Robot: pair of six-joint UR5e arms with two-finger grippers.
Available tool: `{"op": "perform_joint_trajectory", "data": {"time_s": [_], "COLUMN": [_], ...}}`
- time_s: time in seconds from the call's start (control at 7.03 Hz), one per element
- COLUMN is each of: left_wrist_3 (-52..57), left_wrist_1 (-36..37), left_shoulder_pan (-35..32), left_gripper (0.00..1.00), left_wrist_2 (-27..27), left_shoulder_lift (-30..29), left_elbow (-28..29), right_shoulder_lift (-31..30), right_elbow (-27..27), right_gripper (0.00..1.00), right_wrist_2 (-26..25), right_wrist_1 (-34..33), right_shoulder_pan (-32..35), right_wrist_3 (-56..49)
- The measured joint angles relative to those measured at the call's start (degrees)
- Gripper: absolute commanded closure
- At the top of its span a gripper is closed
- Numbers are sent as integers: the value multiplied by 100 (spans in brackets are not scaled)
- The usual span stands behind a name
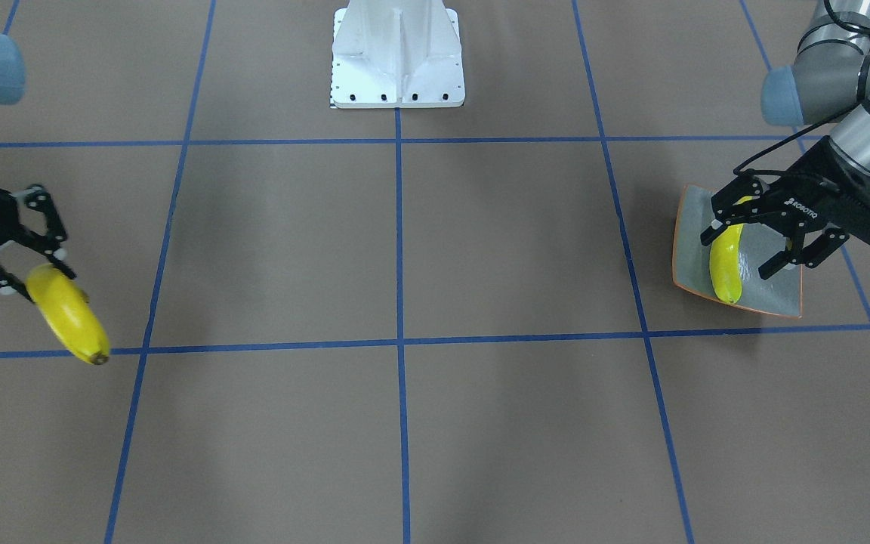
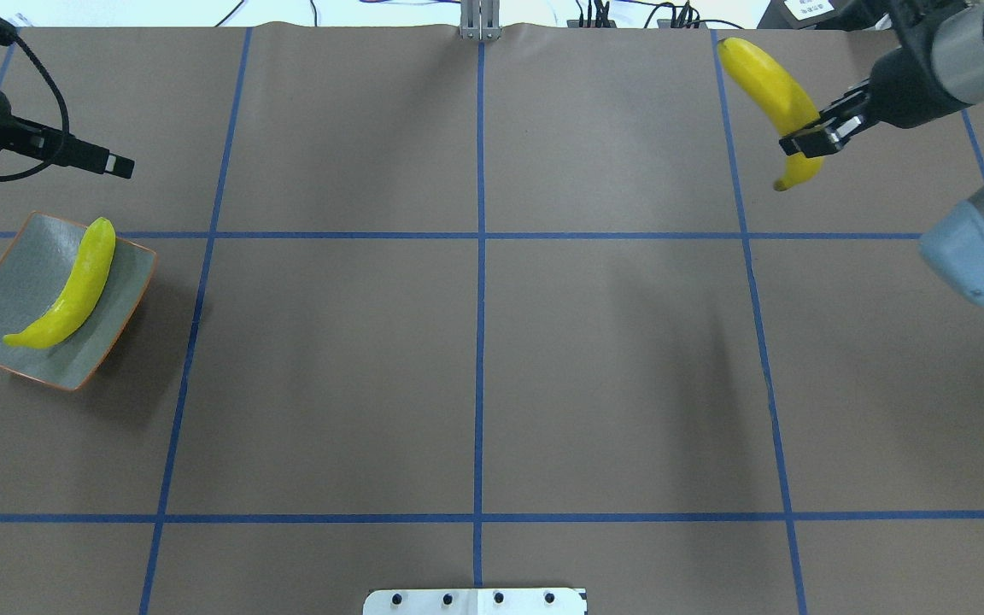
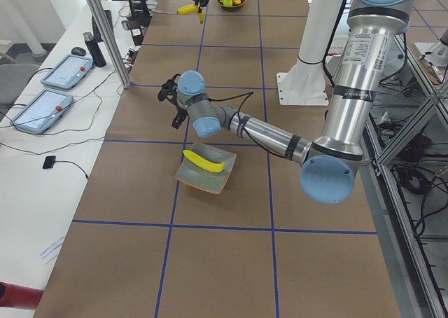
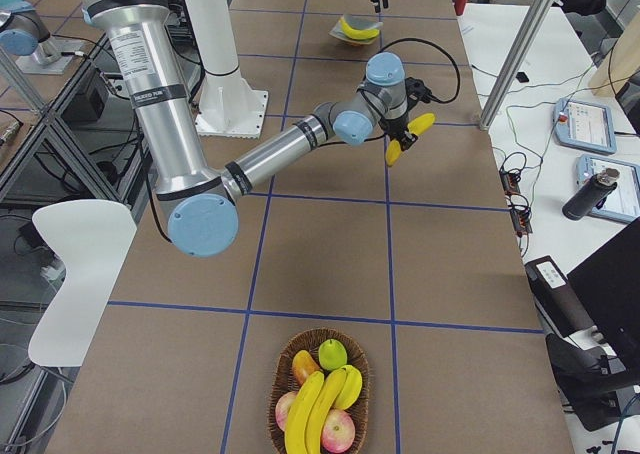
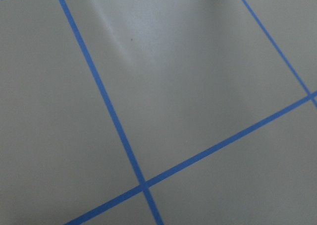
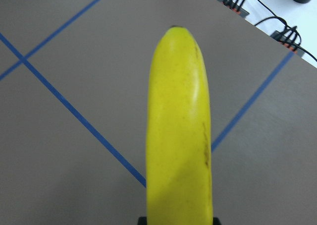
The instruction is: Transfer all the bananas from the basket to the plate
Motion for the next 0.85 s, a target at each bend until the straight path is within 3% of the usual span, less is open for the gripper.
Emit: {"op": "perform_joint_trajectory", "data": {"time_s": [0.43, 0.85], "left_wrist_3": [-2232, -3914], "left_wrist_1": [-15, -101], "left_shoulder_pan": [281, 663], "left_gripper": [0, 0], "left_wrist_2": [-10, 42], "left_shoulder_lift": [-941, -1450], "left_elbow": [-285, -566], "right_shoulder_lift": [735, 1406], "right_elbow": [168, 346], "right_gripper": [100, 100], "right_wrist_2": [-1011, -1958], "right_wrist_1": [4, 43], "right_shoulder_pan": [-1104, -2043], "right_wrist_3": [1672, 2657]}}
